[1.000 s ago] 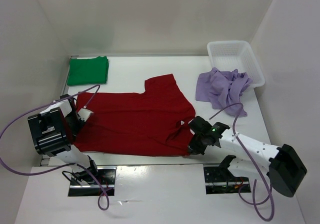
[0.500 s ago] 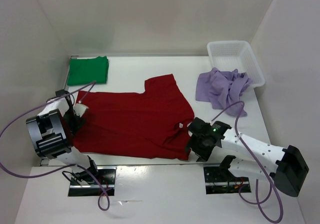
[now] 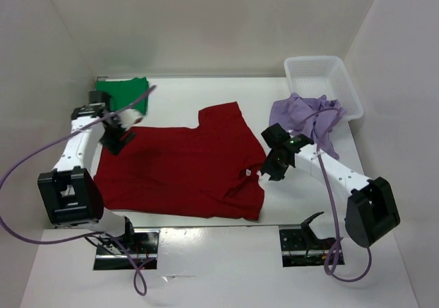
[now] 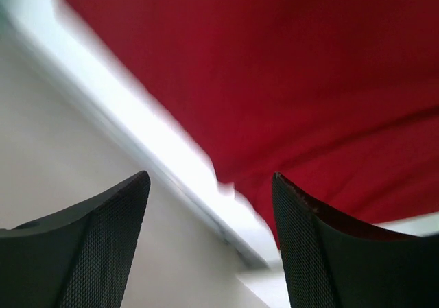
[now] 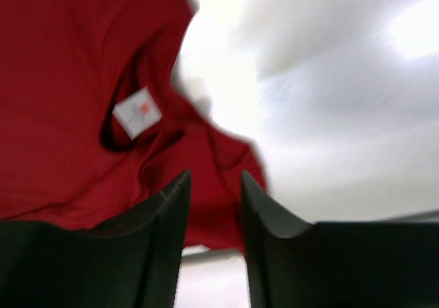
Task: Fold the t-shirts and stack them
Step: Fold the flattened tshirt in 1/3 of the way
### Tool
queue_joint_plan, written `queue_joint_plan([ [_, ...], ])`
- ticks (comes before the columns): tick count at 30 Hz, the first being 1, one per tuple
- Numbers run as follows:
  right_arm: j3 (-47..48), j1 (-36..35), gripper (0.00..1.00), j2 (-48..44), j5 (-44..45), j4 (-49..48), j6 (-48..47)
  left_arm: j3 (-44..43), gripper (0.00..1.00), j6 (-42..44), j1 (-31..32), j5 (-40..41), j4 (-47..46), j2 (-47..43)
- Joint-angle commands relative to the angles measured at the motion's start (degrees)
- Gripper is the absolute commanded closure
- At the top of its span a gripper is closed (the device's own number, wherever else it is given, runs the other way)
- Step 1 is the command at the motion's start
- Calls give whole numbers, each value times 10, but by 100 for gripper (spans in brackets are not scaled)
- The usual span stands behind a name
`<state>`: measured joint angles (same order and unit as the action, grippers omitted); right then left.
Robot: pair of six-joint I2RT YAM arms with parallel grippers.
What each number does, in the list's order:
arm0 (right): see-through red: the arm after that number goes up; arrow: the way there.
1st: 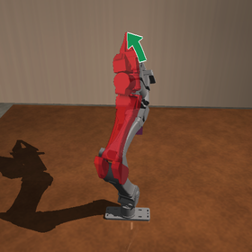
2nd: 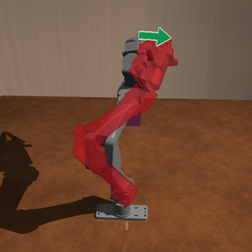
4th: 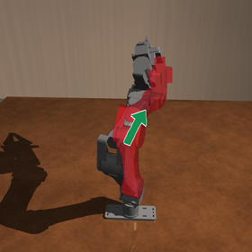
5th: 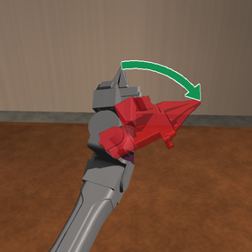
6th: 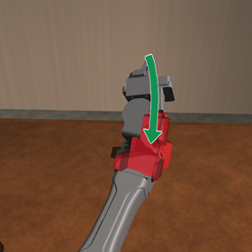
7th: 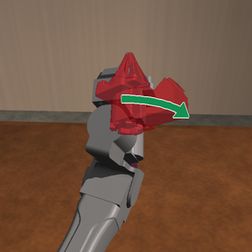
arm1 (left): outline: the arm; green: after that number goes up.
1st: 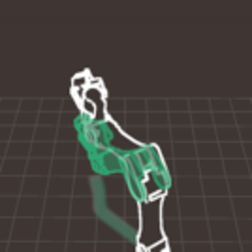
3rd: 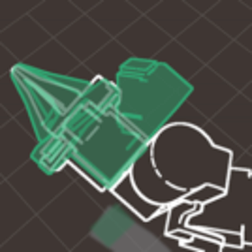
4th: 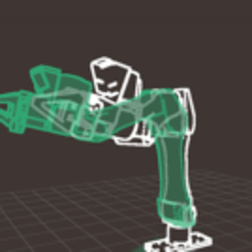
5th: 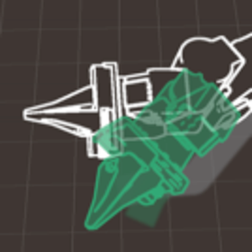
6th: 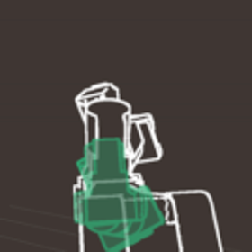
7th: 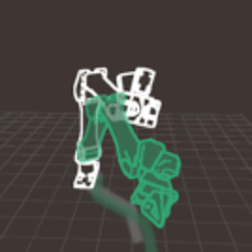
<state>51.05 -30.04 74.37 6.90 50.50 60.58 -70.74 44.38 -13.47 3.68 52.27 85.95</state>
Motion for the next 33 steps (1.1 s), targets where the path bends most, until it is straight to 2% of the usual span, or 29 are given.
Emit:
queue_joint_plan([
  [1,4,46,58,30,-5,-64,-126,-31,21,37,148,-109,30,-66],
  [2,9,65,53,35,-20,-72,-135,-4,20,47,198,-101,-6,-89],
  [3,9,70,52,41,-21,-78,-143,16,19,80,292,-101,-31,-114],
  [4,15,75,52,54,-21,-78,-143,39,16,101,336,-101,-58,-173],
  [5,20,82,52,60,-21,-78,-143,74,12,125,413,-113,-93,-196],
  [6,20,82,52,60,-21,-78,-143,75,10,144,446,-134,-94,-203],
  [8,15,88,49,54,-28,-87,-143,56,10,120,497,-152,-76,-152],
  [9,5,94,49,46,-33,-92,-143,49,10,127,543,-171,-64,-115],
  [11,-9,94,47,24,-41,-100,-126,49,10,127,599,-171,-57,-88],
  [15,-31,106,45,4,-52,-110,-114,69,9,113,721,-168,-106,-10],
  [19,-44,106,45,-1,-58,-117,-109,73,10,77,761,-148,-154,38],
  [24,-44,119,44,-1,-58,-127,-114,51,17,25,761,-159,-188,85],
  [28,-44,130,44,-1,-63,-127,-126,46,40,6,761,-138,-203,114],
  [33,-44,135,44,-1,-63,-127,-131,46,51,1,761,-119,-209,140],
])
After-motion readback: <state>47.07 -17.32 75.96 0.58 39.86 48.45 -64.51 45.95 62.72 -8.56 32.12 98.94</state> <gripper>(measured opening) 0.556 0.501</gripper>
